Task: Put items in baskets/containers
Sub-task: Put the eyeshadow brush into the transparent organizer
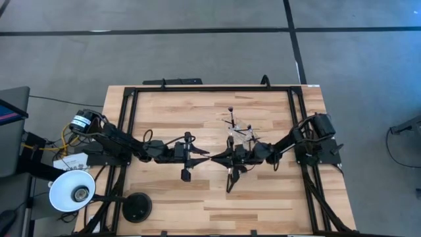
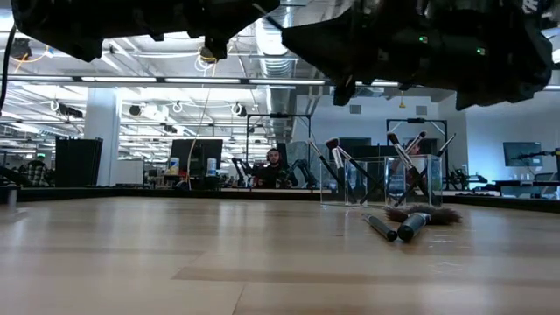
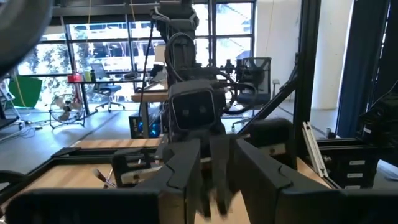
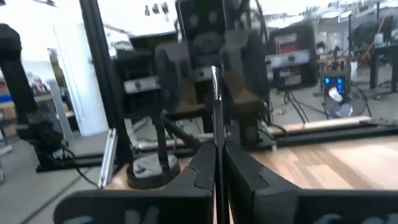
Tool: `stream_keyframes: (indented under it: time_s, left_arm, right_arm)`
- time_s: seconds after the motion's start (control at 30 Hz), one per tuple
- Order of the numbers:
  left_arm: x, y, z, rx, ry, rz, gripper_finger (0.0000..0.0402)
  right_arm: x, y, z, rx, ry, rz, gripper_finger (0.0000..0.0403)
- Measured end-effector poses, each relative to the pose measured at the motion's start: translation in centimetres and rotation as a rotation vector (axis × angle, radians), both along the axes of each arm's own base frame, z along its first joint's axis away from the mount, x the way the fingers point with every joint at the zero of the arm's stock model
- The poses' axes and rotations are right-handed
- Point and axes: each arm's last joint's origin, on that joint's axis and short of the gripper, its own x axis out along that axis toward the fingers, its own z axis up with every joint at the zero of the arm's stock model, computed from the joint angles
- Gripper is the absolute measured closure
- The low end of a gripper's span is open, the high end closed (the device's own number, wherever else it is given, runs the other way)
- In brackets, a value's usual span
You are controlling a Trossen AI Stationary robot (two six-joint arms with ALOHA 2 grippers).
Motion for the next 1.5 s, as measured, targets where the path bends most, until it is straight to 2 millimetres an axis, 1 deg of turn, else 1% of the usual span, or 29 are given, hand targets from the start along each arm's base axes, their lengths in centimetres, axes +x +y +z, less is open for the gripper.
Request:
stream_keyframes:
  time_s: [0.17, 0.27, 0.43, 0.63, 0.77, 0.83, 1.0, 1.17, 1.27, 1.37, 1.43, 1.5]
  left_arm:
    - [0.0, 0.0, 0.0, 0.000, 0.000, -0.001, 0.0309]
    - [0.0, 0.0, 0.0, 0.000, 0.000, -0.001, 0.0319]
    - [0.0, 0.0, 0.0, -0.014, -0.001, -0.007, 0.0335]
    - [0.0, -0.1, 0.0, -0.011, 0.001, -0.019, 0.0351]
    - [0.0, -0.1, 0.0, -0.009, -0.001, -0.029, 0.0376]
    - [0.0, -0.1, 0.0, -0.009, -0.001, -0.031, 0.0386]
    - [0.0, -0.1, 0.0, -0.008, -0.002, -0.027, 0.0379]
    - [0.0, -0.1, 0.0, -0.007, 0.001, -0.027, 0.0388]
    - [0.0, -0.1, -0.2, -0.005, 0.014, -0.016, 0.0384]
    - [0.0, 0.1, -0.6, 0.002, 0.056, 0.031, 0.0384]
    - [0.1, 0.2, -0.8, 0.006, 0.078, 0.064, 0.0387]
    - [0.1, 0.4, -0.9, 0.005, 0.089, 0.109, 0.0387]
  right_arm:
    - [1.1, 0.3, 0.4, -0.018, 0.026, 0.000, 0.0394]
    - [1.1, 0.5, 0.8, -0.046, -0.011, -0.001, 0.0394]
    - [0.8, 0.8, 1.3, -0.041, -0.069, 0.001, 0.0394]
    - [0.9, 0.8, 1.2, -0.044, -0.057, 0.001, 0.0394]
    - [0.9, 0.8, 1.2, -0.044, -0.058, 0.002, 0.0390]
    - [0.9, 0.8, 1.2, -0.045, -0.056, 0.003, 0.0385]
    - [0.9, 0.7, 0.8, -0.052, -0.019, -0.014, 0.0364]
    - [1.0, 0.7, 0.6, -0.052, 0.011, -0.023, 0.0335]
    - [0.7, 0.6, 1.5, -0.052, 0.042, -0.025, 0.0313]
    - [-0.4, 0.6, 3.5, -0.072, 0.128, -0.073, 0.0290]
    - [-1.7, 0.7, 4.9, -0.108, 0.239, -0.105, 0.0275]
    - [-3.4, 0.7, 5.8, -0.132, 0.365, -0.127, 0.0263]
